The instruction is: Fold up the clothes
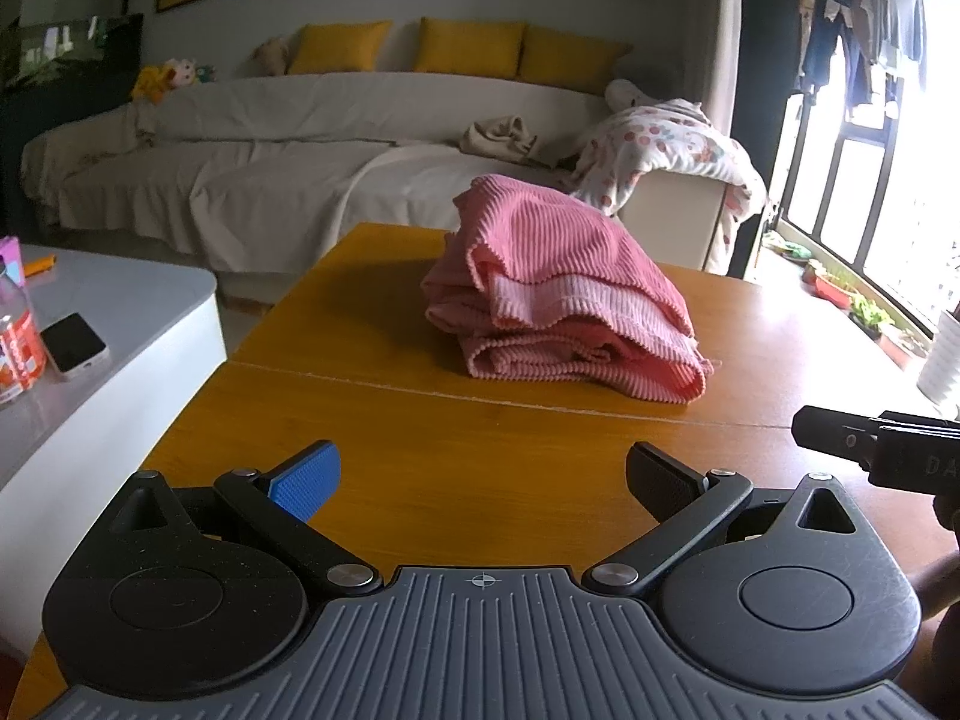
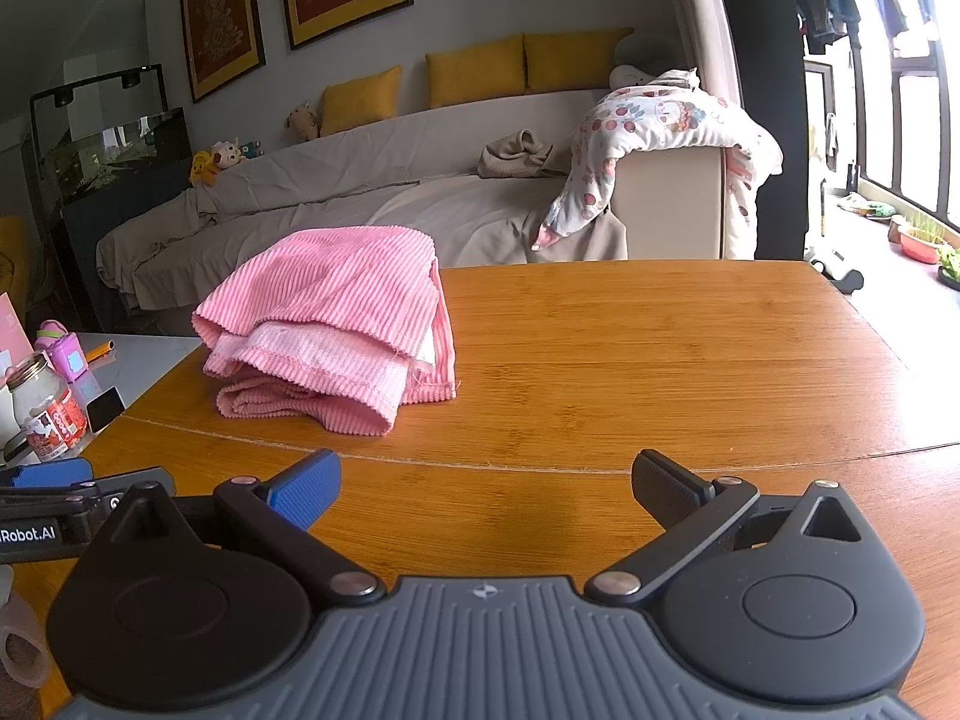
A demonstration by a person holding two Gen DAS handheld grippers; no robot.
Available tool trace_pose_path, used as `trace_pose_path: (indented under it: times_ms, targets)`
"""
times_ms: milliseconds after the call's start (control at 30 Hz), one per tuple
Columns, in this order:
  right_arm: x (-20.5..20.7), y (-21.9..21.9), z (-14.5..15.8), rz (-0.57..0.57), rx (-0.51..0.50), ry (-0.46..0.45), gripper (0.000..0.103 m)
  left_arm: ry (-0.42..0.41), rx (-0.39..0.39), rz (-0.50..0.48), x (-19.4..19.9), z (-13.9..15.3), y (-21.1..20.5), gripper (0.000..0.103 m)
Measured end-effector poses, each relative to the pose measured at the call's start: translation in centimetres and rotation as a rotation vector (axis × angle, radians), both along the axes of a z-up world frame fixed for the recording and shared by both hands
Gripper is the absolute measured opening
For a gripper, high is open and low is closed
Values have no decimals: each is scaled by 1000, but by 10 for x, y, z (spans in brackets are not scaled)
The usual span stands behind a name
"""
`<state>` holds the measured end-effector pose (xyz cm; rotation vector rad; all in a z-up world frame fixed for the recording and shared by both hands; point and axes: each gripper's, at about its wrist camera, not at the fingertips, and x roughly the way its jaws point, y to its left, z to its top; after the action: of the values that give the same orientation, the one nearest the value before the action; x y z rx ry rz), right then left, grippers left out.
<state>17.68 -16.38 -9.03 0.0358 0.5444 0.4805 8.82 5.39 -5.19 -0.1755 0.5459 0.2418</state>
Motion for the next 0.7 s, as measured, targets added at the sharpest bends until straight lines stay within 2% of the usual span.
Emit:
trace_pose_path:
  times_ms: [700]
  targets:
    - [1, -2, 0, 1, 6, 9, 103, 3, -6, 7, 0, -1, -1, 103]
